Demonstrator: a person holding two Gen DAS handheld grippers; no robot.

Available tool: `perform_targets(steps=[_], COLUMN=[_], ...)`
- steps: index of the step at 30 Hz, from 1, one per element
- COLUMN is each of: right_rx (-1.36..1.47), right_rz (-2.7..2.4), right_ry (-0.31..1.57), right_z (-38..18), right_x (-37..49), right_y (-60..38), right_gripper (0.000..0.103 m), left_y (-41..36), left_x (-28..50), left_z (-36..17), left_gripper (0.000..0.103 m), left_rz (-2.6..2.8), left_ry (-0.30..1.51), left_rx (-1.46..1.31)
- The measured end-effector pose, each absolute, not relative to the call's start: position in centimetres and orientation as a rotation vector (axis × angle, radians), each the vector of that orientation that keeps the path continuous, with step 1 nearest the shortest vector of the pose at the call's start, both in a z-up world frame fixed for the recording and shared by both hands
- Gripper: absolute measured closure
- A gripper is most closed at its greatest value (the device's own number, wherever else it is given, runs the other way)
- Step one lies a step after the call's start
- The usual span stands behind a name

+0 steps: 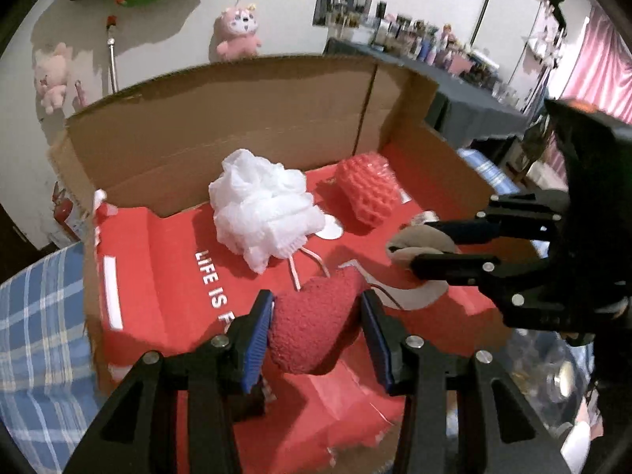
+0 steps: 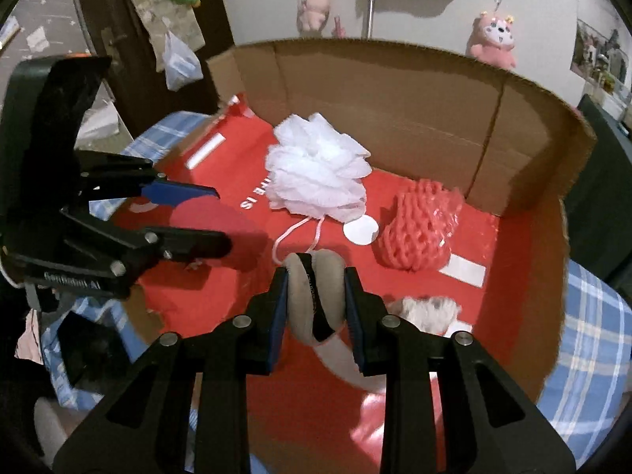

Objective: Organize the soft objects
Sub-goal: 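Open the left tool over the box floor while the right tool releases the puff beside it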

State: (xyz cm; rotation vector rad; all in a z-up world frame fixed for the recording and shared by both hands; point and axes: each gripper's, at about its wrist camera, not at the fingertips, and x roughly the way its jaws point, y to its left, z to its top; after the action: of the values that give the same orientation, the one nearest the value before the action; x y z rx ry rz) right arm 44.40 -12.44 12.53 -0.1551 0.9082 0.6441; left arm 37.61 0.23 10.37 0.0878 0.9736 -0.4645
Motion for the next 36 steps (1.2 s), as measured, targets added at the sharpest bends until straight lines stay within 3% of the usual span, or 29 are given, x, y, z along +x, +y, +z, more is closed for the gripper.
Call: perform_targets(steps=[23, 28, 30, 36], right_rx=[-0.237, -0.241, -0.241, -0.224], right_rz=[0.547, 0.542, 0.537, 0.522], right_ry=[1.073, 1.082, 1.081, 1.055], right_z=[8.9, 8.7, 8.8, 9.7], right_x=[48.6, 49.1, 49.0, 48.6], right_y=[-10.2, -9.9, -10.1, -11.0], right_gripper=[0.076, 0.068, 0.052, 0.052], left_y=[0.9, 1.4, 1.4, 2.4], left_x=[41.0, 40.9, 40.8, 40.3], left_z=[7.3, 7.6, 7.8, 8.8], left_gripper=[0.053, 0.052, 0.05, 0.036], left_rz=[-0.425, -0.42, -0.416, -0.413], left_ry=[1.075, 1.067, 1.065, 1.037], left_rx=[0.103, 0.093, 0.087, 0.046])
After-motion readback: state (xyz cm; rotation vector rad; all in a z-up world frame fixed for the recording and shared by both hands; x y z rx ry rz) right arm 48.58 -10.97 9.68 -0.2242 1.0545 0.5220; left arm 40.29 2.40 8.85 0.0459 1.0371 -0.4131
